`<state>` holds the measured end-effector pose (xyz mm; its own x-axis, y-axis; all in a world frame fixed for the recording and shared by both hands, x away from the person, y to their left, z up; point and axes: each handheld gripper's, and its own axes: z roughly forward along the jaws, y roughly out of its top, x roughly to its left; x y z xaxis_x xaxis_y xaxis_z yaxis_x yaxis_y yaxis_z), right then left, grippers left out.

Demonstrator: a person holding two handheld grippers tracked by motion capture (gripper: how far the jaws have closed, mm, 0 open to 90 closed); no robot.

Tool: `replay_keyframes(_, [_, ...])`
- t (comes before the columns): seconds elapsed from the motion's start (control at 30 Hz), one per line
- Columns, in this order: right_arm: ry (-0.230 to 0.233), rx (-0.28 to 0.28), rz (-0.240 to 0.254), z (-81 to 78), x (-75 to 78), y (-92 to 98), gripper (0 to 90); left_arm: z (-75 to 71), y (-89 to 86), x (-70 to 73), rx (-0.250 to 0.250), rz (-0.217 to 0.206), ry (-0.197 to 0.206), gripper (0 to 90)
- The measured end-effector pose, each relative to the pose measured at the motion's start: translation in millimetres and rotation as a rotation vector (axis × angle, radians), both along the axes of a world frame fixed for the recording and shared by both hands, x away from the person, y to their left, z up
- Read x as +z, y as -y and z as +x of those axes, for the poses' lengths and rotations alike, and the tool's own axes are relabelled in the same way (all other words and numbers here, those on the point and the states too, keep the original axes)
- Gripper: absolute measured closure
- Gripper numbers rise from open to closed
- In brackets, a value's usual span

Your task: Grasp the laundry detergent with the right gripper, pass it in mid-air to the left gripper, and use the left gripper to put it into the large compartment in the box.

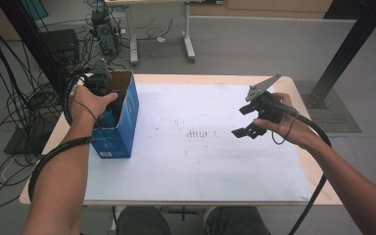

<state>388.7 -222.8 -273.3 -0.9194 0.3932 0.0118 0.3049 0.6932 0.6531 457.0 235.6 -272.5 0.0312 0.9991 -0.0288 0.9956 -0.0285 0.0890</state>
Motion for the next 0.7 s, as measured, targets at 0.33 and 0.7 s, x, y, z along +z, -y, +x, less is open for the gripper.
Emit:
replay_keyframes(0.33, [-0.004,-0.002,-0.006,0.3,0.8,0.5,8.7,-2.6,1.7,-0.8,-0.005,0.006,-0.002,37.2])
replay_keyframes(0.7, [0.002,-0.020,-0.007,2.3,3.5,5.8,8.6,-3.2,0.0,-1.1,-0.004,-0.001,0.001,37.2])
